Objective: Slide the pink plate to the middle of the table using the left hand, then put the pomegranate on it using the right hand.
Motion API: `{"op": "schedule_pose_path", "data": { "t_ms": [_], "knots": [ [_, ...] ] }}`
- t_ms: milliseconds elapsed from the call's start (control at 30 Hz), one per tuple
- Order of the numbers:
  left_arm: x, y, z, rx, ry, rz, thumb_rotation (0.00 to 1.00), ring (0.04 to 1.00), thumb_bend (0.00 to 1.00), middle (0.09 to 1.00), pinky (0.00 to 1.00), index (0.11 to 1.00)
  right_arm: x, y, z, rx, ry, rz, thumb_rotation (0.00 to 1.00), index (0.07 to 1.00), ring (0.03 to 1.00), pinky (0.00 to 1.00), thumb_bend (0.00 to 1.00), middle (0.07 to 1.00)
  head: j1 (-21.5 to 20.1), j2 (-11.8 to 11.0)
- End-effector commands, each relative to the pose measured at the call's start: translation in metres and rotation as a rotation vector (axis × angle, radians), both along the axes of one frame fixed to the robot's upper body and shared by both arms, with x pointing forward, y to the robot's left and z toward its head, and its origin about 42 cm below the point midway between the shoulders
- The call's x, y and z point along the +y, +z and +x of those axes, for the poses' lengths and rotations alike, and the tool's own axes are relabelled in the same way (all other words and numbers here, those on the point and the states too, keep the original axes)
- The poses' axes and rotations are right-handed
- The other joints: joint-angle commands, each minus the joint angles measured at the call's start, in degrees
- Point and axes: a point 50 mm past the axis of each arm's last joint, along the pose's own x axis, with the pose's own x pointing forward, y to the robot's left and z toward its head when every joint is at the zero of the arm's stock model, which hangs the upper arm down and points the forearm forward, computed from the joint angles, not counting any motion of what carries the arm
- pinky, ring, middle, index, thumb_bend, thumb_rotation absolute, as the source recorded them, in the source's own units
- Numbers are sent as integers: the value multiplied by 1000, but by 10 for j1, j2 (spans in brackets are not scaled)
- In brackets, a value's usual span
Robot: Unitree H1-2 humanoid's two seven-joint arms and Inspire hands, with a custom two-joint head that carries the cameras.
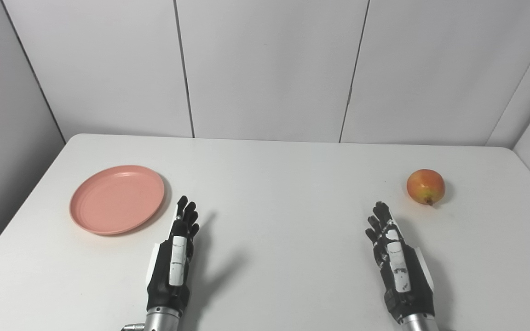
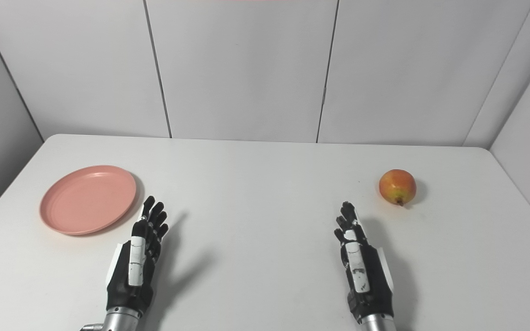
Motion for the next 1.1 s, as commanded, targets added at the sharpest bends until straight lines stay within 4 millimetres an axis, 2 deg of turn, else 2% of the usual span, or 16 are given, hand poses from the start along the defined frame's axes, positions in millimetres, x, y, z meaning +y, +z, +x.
{"op": "schedule_pose_path", "data": {
  "t_ms": [0, 1067],
  "knots": [
    [12, -2, -7, 3, -17, 17, 1000, 1000, 774, 1000, 1000, 1000, 3, 13, 6, -50, 9, -3, 906, 965, 990, 1000, 872, 993, -2, -1],
    [9, -3, -7, -5, -16, 10, 1000, 1000, 786, 1000, 1000, 1000, 0, 12, 5, -51, 11, -18, 917, 963, 976, 1000, 872, 986, 1, -5]
  ]
}}
